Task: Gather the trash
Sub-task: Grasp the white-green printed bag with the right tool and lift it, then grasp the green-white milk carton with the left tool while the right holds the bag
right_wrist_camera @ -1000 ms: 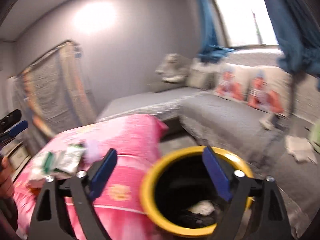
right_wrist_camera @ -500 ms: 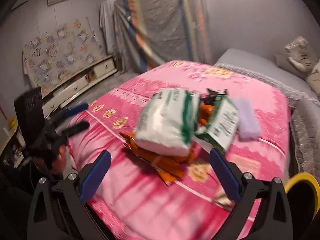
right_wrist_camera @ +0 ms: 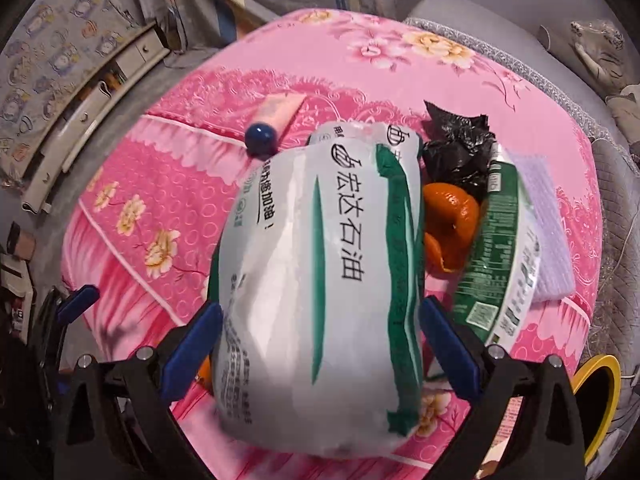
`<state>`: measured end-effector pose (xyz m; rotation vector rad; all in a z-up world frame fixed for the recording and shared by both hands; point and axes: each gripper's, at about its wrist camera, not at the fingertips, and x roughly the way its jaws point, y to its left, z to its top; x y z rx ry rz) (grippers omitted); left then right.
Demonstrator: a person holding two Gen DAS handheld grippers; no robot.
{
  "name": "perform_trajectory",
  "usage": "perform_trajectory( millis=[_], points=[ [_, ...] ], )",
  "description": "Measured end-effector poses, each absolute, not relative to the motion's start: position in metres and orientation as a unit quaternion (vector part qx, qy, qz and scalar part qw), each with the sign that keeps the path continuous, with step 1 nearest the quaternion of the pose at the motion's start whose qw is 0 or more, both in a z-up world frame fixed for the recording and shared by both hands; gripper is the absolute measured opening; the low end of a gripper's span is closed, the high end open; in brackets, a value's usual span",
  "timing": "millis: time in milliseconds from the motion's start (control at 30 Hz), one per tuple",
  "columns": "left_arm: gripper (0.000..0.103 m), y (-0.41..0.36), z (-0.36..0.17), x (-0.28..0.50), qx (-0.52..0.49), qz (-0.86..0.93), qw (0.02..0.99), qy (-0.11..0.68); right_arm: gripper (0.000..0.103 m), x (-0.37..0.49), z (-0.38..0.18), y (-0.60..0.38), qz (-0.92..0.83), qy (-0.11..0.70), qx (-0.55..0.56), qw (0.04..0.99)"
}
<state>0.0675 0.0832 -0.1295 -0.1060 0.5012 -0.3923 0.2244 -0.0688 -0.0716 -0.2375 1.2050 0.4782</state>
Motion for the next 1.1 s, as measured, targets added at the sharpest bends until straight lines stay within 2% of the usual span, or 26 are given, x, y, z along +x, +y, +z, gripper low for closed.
perform_trajectory(
  millis=[200,233,267,300,367,433,667,933,1100],
  points=[
    [0.095,0.082,-0.133,0.072,-0.061,-0.190,0.945,0.259,0.094,0.228,-0.088,-0.051,0.207,0.558,-0.158,0.788],
    [0.095,0.081,-0.133,0.073,-0.058,-0.191,0.945,0.260,0.087,0.228,-0.088,-0.050,0.210,0.557,-0.157,0.788],
    [0.095,0.080,-0.133,0.072,-0.053,-0.191,0.945,0.261,0.074,0.226,-0.087,-0.051,0.216,0.555,-0.154,0.789],
    [0.095,0.079,-0.133,0.072,-0.050,-0.190,0.945,0.260,0.069,0.225,-0.085,-0.052,0.221,0.552,-0.152,0.789],
    [0.095,0.078,-0.132,0.071,-0.042,-0.191,0.946,0.257,0.052,0.223,-0.079,-0.056,0.232,0.543,-0.143,0.794],
    [0.095,0.076,-0.131,0.070,-0.039,-0.197,0.946,0.256,0.046,0.221,-0.071,-0.063,0.250,0.537,-0.120,0.797],
    [0.095,0.059,-0.124,0.073,0.009,-0.230,0.939,0.256,0.045,0.209,-0.021,-0.119,0.310,0.480,0.008,0.821],
    [0.095,0.022,-0.093,0.086,0.036,-0.256,0.937,0.236,0.045,0.151,0.047,-0.255,0.291,0.342,0.145,0.882],
    [0.095,-0.034,-0.070,0.111,0.050,-0.267,0.927,0.258,0.046,0.117,0.050,-0.325,0.249,0.299,0.188,0.902]
  ],
)
